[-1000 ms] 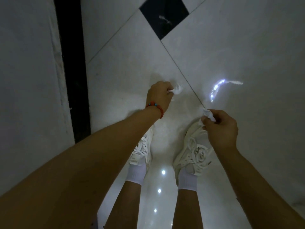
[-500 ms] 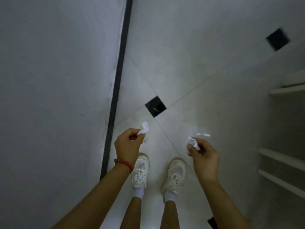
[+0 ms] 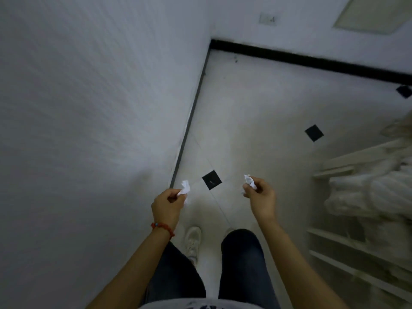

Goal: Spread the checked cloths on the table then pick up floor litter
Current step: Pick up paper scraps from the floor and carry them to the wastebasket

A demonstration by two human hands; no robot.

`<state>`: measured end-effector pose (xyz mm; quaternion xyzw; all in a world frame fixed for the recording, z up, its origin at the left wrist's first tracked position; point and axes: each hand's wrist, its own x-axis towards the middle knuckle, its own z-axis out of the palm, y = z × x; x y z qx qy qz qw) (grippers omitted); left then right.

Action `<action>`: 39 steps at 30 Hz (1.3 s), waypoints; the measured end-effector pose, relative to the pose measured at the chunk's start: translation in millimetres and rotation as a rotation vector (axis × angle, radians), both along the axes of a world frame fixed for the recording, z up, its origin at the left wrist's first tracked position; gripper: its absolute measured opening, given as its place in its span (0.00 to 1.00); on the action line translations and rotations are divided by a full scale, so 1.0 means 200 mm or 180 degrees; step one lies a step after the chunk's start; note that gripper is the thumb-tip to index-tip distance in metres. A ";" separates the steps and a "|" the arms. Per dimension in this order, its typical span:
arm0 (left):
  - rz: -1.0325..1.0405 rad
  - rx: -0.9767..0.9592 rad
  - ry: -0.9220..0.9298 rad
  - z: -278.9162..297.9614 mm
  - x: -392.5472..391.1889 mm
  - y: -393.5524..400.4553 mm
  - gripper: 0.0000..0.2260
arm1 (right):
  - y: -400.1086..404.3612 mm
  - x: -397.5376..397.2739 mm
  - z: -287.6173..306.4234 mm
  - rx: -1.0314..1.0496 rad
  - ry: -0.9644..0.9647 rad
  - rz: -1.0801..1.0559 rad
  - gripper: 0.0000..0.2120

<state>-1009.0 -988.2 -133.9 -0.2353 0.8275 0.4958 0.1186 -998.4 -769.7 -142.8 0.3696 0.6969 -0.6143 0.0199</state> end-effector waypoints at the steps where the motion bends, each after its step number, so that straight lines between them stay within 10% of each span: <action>1: 0.0055 -0.0069 0.0045 0.05 0.03 -0.03 0.04 | -0.01 -0.01 0.03 -0.0015 0.0006 0.0146 0.10; 22: 0.3947 -0.0208 -0.0297 0.39 1.83 -0.03 0.14 | -0.63 0.57 0.24 0.0180 -0.0083 0.4769 0.05; 39: 0.6539 0.0151 -0.0319 0.38 3.62 0.00 0.12 | -1.61 2.29 0.37 0.0023 0.0166 0.7206 0.10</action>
